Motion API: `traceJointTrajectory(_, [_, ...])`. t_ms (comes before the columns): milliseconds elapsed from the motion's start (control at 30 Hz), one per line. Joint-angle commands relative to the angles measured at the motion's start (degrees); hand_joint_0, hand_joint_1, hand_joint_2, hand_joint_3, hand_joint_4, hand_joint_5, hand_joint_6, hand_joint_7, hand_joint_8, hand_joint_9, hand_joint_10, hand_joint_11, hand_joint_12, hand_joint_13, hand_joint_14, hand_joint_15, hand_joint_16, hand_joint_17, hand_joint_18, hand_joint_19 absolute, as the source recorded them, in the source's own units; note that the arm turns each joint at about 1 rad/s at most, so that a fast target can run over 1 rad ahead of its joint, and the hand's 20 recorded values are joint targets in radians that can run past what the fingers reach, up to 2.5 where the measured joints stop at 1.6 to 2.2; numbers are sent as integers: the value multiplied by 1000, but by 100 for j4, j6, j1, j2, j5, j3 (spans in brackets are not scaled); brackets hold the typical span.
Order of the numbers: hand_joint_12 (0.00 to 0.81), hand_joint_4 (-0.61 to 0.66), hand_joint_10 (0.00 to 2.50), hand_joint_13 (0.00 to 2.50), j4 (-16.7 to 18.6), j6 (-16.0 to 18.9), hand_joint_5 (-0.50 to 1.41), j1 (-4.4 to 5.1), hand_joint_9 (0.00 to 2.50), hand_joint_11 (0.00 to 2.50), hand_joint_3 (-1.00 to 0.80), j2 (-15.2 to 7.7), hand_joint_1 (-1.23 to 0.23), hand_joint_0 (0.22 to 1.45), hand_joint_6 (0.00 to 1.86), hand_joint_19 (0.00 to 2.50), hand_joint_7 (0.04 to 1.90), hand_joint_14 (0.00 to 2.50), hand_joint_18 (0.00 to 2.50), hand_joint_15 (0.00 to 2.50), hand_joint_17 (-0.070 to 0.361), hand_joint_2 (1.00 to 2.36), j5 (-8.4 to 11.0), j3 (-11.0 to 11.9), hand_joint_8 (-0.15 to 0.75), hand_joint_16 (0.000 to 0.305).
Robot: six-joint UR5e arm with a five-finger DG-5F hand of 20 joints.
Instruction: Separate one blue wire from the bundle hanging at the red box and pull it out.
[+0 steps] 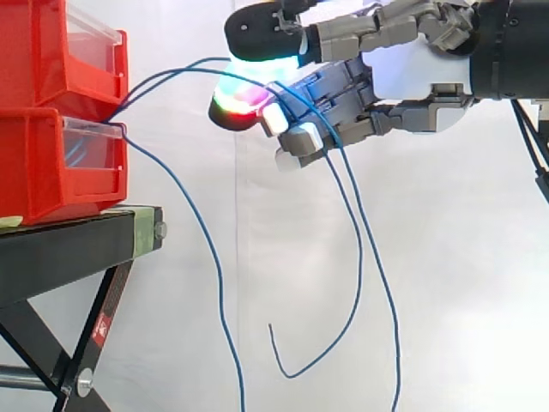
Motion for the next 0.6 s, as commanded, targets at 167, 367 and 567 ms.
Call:
traceJointTrajectory(167, [382, 192, 21, 1015, 2, 8, -197, 0, 856, 1047, 33, 0, -794, 616, 854, 695, 1292, 19, 559, 1450, 115, 1033, -9, 0, 334, 51])
traceJointTrajectory(367, [378, 218, 20, 960, -16, 8, -227, 0, 770, 1021, 62, 0, -849, 639, 850, 677, 1288, 21, 519, 1440, 119, 1032, 0, 0, 323, 53])
traceJointTrajectory(567, [386, 214, 21, 888, 2, 8, -253, 0, 660, 993, -18, 0, -920, 664, 846, 630, 1283, 22, 500, 1431, 123, 1032, 0, 0, 305, 55])
